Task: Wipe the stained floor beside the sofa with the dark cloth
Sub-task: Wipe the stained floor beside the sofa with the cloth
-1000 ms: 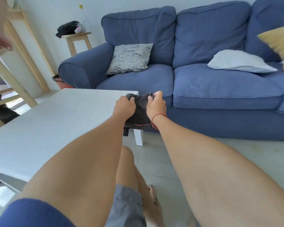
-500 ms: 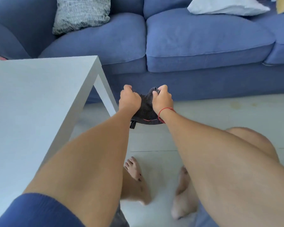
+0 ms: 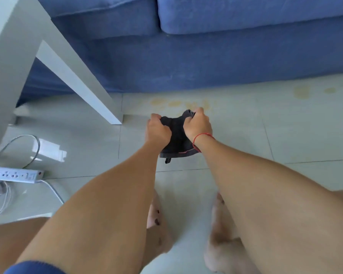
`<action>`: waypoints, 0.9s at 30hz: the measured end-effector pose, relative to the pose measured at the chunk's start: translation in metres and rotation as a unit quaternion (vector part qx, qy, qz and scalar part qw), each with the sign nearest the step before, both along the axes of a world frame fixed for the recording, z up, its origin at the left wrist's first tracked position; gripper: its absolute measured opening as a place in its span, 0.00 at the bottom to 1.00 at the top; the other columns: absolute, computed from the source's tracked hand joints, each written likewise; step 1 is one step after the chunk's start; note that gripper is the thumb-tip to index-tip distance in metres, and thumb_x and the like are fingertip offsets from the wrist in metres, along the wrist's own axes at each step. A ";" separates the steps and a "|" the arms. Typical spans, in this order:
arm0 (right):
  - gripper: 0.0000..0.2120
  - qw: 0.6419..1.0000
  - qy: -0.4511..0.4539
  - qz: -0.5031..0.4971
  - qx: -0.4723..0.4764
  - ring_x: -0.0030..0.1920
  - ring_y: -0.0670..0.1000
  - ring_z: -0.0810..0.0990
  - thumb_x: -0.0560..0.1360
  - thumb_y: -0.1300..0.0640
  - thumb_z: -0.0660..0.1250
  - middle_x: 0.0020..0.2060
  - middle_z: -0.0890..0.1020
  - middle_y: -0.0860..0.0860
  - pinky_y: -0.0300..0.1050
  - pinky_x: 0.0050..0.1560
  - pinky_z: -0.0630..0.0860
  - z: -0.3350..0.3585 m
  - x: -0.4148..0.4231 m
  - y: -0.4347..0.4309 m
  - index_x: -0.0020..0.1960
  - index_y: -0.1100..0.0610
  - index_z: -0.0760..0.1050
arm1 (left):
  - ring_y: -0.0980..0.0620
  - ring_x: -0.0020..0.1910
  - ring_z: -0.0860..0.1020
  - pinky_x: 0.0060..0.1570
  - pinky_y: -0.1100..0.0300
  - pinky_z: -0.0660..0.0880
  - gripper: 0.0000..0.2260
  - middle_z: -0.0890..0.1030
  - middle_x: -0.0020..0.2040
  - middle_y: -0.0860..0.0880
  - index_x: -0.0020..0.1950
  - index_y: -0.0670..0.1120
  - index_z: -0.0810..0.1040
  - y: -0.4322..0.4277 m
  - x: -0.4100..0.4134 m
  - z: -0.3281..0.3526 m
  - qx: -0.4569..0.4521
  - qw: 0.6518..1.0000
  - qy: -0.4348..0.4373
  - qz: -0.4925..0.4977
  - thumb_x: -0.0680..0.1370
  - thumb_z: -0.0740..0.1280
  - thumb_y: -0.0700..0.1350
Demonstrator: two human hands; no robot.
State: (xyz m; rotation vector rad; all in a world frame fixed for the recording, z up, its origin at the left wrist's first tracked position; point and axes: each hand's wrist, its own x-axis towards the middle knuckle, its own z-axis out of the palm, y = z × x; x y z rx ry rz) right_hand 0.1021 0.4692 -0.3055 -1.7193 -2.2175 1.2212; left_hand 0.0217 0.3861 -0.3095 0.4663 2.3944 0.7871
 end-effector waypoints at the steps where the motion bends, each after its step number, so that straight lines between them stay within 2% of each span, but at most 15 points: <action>1: 0.15 1.000 -0.006 0.003 -0.005 0.55 0.64 0.79 0.79 0.59 0.56 0.58 0.78 0.60 0.52 0.51 0.75 -0.010 -0.001 0.004 0.64 0.60 0.67 | 0.44 0.59 0.73 0.52 0.59 0.70 0.18 0.71 0.63 0.42 0.68 0.41 0.66 0.003 -0.001 -0.011 -0.006 1.000 -0.007 0.000 0.78 0.60 0.35; 5: 0.15 0.999 -0.024 0.001 -0.023 0.54 0.63 0.79 0.79 0.60 0.56 0.57 0.79 0.60 0.52 0.49 0.75 -0.048 -0.004 0.017 0.64 0.60 0.66 | 0.43 0.59 0.73 0.54 0.56 0.72 0.19 0.69 0.63 0.43 0.69 0.41 0.65 0.019 -0.002 -0.049 -0.027 0.999 -0.034 -0.003 0.78 0.59 0.35; 8: 0.18 0.998 -0.055 -0.003 -0.029 0.60 0.63 0.75 0.78 0.59 0.58 0.61 0.75 0.60 0.53 0.55 0.74 -0.076 -0.009 0.021 0.67 0.60 0.64 | 0.42 0.58 0.74 0.57 0.50 0.75 0.19 0.69 0.63 0.44 0.69 0.43 0.65 0.028 -0.003 -0.073 -0.061 0.997 -0.050 -0.003 0.78 0.60 0.38; 12: 0.31 0.985 -0.146 0.082 0.048 0.74 0.61 0.58 0.76 0.55 0.61 0.76 0.56 0.60 0.56 0.69 0.61 -0.112 -0.012 0.010 0.76 0.59 0.54 | 0.42 0.61 0.73 0.56 0.49 0.74 0.19 0.70 0.65 0.44 0.69 0.43 0.64 0.026 -0.013 -0.098 -0.133 0.991 -0.007 -0.005 0.79 0.60 0.45; 15: 0.32 0.962 -0.148 0.200 0.112 0.78 0.58 0.47 0.78 0.52 0.58 0.78 0.46 0.58 0.58 0.76 0.50 -0.140 -0.007 -0.002 0.78 0.56 0.50 | 0.44 0.66 0.69 0.60 0.49 0.71 0.20 0.70 0.67 0.43 0.70 0.42 0.65 0.021 -0.031 -0.118 -0.159 0.984 0.075 -0.003 0.80 0.58 0.49; 17: 0.30 0.949 -0.142 0.246 0.139 0.78 0.58 0.48 0.79 0.49 0.57 0.78 0.48 0.58 0.60 0.75 0.48 -0.160 -0.002 -0.014 0.78 0.55 0.53 | 0.44 0.71 0.64 0.68 0.48 0.66 0.22 0.66 0.72 0.42 0.72 0.41 0.64 0.014 -0.046 -0.135 -0.176 0.976 0.126 -0.008 0.81 0.56 0.51; 19: 0.28 0.945 -0.136 0.242 0.172 0.77 0.60 0.55 0.78 0.46 0.54 0.77 0.55 0.59 0.62 0.74 0.51 -0.177 0.001 -0.025 0.76 0.53 0.59 | 0.44 0.78 0.53 0.75 0.47 0.54 0.26 0.56 0.78 0.41 0.76 0.41 0.58 0.007 -0.061 -0.150 -0.198 0.965 0.167 -0.042 0.82 0.53 0.52; 22: 0.28 0.945 -0.127 0.230 0.195 0.77 0.62 0.55 0.77 0.45 0.55 0.77 0.57 0.59 0.64 0.73 0.50 -0.195 -0.001 -0.024 0.76 0.48 0.59 | 0.46 0.79 0.42 0.76 0.48 0.42 0.30 0.44 0.80 0.44 0.79 0.43 0.47 0.002 -0.083 -0.168 -0.223 0.952 0.196 -0.067 0.82 0.49 0.55; 27: 0.27 0.938 -0.133 0.231 0.220 0.77 0.63 0.51 0.77 0.43 0.53 0.78 0.55 0.57 0.68 0.73 0.47 -0.205 -0.015 -0.011 0.76 0.45 0.59 | 0.47 0.78 0.37 0.74 0.44 0.36 0.33 0.37 0.79 0.45 0.79 0.43 0.37 0.003 -0.089 -0.191 -0.220 0.967 0.127 -0.024 0.81 0.46 0.59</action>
